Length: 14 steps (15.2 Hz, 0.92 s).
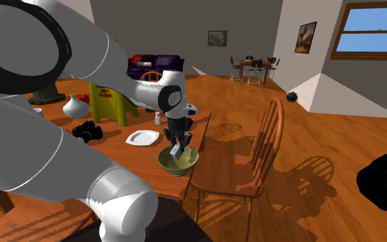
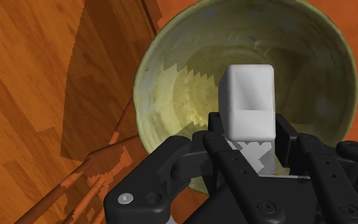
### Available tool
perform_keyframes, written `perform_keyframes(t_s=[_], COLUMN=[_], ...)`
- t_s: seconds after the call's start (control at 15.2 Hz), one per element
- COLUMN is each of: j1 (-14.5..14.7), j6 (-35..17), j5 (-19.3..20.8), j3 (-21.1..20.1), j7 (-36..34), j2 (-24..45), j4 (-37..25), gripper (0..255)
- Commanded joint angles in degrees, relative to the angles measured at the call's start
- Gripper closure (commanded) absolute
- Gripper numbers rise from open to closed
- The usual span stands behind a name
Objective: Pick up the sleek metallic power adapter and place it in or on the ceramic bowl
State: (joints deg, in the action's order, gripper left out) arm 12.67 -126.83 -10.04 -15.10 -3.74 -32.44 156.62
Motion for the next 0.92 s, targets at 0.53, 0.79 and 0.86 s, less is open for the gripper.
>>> perform_keyframes(t_s=[0.53, 0.79, 0.86], j1=[0.0, 0.0, 0.0], j6=[-2.3, -2.3, -2.3], j5=[-0.1, -0.1, -0.1], j3=[-0.4, -0.4, -0.4], j7=[-0.1, -0.1, -0.1], j2=[1.3, 1.3, 1.3], j4=[1.0, 1.0, 1.0], gripper=[255, 0, 0])
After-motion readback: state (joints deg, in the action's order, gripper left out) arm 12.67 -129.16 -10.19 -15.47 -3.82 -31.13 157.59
